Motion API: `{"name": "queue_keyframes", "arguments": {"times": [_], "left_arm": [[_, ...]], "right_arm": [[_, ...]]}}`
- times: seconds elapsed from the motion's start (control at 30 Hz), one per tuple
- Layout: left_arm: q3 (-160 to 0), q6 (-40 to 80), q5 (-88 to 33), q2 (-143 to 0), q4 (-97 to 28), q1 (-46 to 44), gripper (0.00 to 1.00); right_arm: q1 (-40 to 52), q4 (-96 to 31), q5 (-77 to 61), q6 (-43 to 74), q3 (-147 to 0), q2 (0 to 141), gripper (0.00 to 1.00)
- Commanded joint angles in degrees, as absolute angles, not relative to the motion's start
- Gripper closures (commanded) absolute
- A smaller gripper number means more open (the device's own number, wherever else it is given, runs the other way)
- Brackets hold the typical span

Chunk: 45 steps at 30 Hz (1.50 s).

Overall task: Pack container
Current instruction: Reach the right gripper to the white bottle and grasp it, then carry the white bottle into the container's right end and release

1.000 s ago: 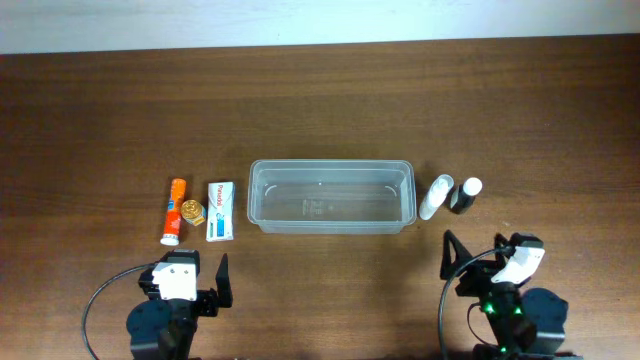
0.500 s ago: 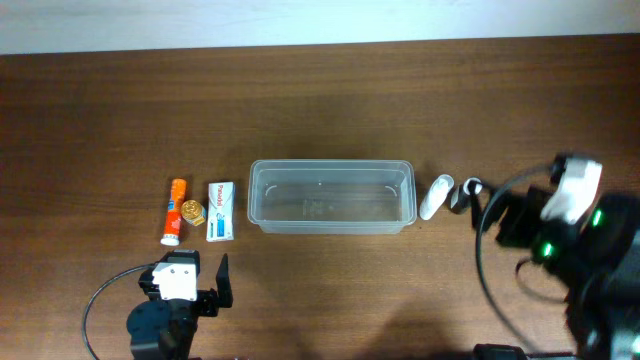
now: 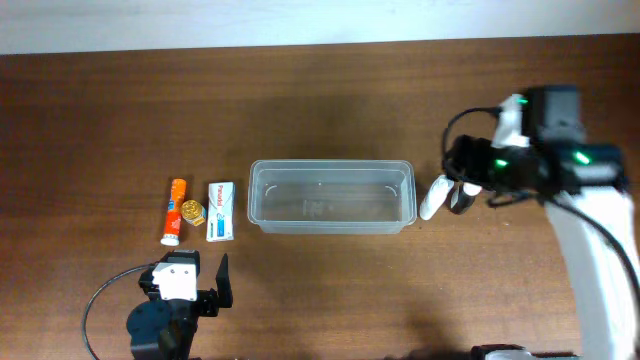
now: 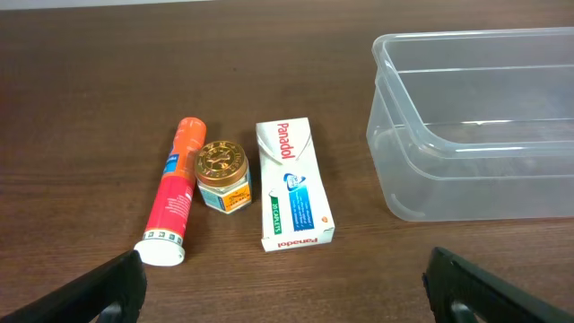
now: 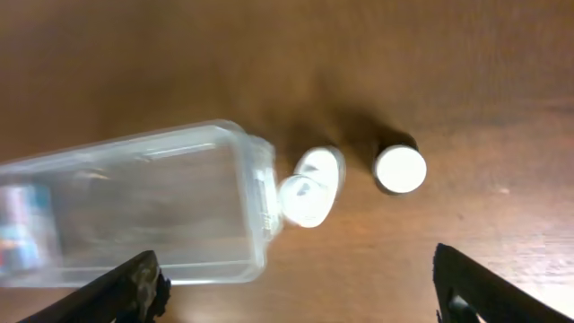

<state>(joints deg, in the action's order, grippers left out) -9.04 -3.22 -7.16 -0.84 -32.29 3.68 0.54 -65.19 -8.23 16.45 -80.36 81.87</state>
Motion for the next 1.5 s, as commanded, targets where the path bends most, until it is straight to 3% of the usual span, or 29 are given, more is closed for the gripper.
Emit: {"name": "queue_keyframes", "arguments": {"times": [0.0, 0.43, 0.63, 0.9, 1.03, 1.27, 1.47], "left_arm": [[-8.67, -3.9, -8.16, -0.34, -32.12, 3.92, 0.0], [-8.67, -3.9, -8.16, -0.34, -32.12, 3.92, 0.0], [-8.67, -3.9, -8.14, -0.34, -32.12, 3.9, 0.0], [-8.67, -3.88, -8.14, -0.34, -32.12, 3.92, 0.0], [-8.67, -3.9, -8.16, -0.34, -32.12, 3.92, 0.0], [-8.67, -3.88, -8.16, -0.34, -32.12, 3.92, 0.0], [-8.67, -3.9, -8.16, -0.34, -32.12, 3.92, 0.0]], "right_arm": [[3.42, -65.28, 0.36, 18.94, -80.93, 86.32, 0.16], [4.58, -65.17, -1.5, 20.45, -80.9, 98.3, 0.47], [6.44, -65.17, -1.41, 20.43, -80.9, 98.63, 0.5], [6.79, -65.19, -0.54, 21.34, -80.93, 98.59, 0.75], [6.79, -66.19, -0.49, 21.32, -81.89, 97.73, 0.8], [7.77, -75.42, 2.42, 21.28, -94.32, 93.65, 0.87], [14.76, -81.36, 2.02, 19.99, -107.63, 90.48, 0.95]]}}
